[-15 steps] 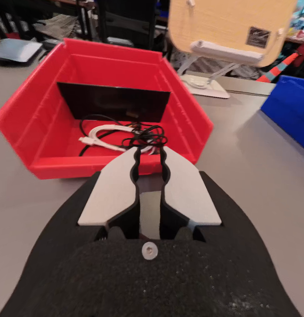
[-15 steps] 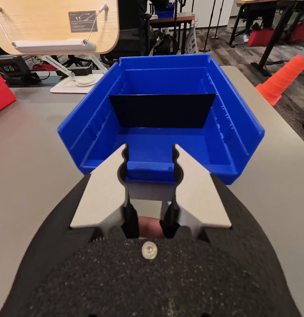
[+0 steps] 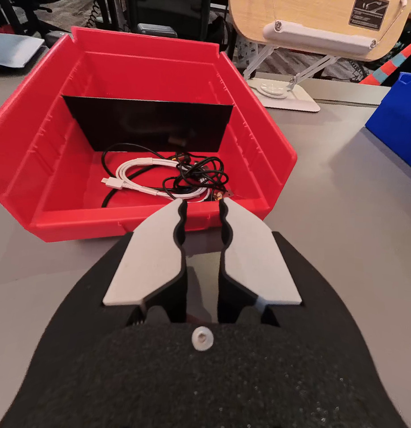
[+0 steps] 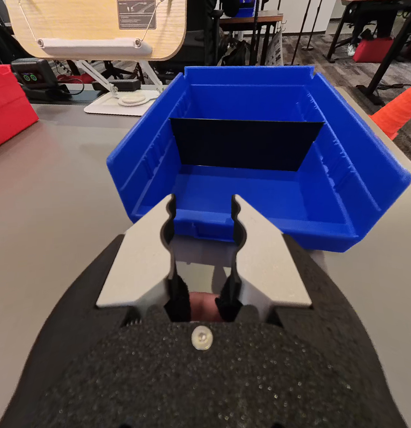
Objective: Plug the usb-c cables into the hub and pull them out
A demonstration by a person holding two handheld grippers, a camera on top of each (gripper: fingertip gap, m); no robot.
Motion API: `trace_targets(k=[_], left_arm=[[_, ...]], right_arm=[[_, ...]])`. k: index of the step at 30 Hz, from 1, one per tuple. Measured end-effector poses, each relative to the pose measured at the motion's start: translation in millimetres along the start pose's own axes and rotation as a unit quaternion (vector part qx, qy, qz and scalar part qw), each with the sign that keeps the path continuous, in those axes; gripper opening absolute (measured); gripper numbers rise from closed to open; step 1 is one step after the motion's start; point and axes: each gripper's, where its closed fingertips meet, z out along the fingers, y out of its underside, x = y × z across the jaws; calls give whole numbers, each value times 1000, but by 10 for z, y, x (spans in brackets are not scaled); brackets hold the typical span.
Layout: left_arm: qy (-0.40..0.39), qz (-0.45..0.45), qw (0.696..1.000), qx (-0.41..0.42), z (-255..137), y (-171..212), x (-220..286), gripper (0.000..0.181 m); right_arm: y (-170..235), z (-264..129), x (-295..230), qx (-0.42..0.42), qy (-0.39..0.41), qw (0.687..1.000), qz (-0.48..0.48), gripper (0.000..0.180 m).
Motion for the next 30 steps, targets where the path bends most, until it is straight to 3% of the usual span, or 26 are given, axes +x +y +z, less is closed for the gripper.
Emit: trace_targets(k=[13,15,18,22,26,28,30], left_arm=[[16,40,999,-13,52,22,163,27],[78,54,994,-46,65,6,308,24],[149,81,979,-112,26,-237,381,44],[133,124,965,-190,325,-411,183,47],[86,152,931,-321,708,-104,-142,48],[90,144,913,-372,772,70,-183,35],[86,154,909,-378,783,108,-198,8]], right_arm=[[-42,-72,-57,8,-10,1000,-7,46],[-21,-61,-64,5,-10,1000,-4,46],[10,-73,-57,1,-11,1000,-7,46],[-10,-95,-28,6,-14,1000,7,46],[20,-96,-35,0,-21,1000,15,46],[22,-110,-23,0,-16,1000,12,46],[17,-125,-17,1,-15,1000,12,46]])
